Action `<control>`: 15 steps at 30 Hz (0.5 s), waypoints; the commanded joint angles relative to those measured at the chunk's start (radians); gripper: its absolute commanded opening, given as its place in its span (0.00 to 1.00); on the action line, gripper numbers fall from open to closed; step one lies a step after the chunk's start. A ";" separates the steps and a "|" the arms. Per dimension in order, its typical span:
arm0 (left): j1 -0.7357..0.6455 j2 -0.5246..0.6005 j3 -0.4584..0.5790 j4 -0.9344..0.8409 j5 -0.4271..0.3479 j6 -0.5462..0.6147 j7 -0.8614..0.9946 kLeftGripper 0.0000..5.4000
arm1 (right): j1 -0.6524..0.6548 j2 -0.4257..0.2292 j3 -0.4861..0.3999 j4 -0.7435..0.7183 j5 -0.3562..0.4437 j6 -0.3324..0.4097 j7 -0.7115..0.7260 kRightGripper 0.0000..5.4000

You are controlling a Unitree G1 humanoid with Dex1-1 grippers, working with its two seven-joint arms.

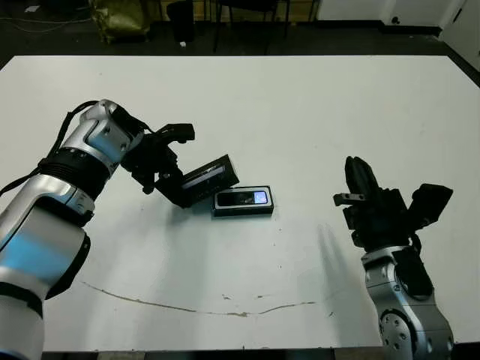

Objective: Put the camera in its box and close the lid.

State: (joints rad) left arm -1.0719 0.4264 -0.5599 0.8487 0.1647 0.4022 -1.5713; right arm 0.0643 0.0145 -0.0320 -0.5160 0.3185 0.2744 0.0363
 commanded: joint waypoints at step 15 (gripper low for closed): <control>-0.017 -0.020 -0.025 -0.049 -0.014 0.059 -0.043 0.39 | 0.023 -0.003 -0.001 0.027 -0.006 -0.023 0.015 0.00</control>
State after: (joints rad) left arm -1.0952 0.4069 -0.5735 0.8096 0.1555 0.4469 -1.6135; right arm 0.0750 0.0146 -0.0311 -0.5030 0.3152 0.2513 0.0484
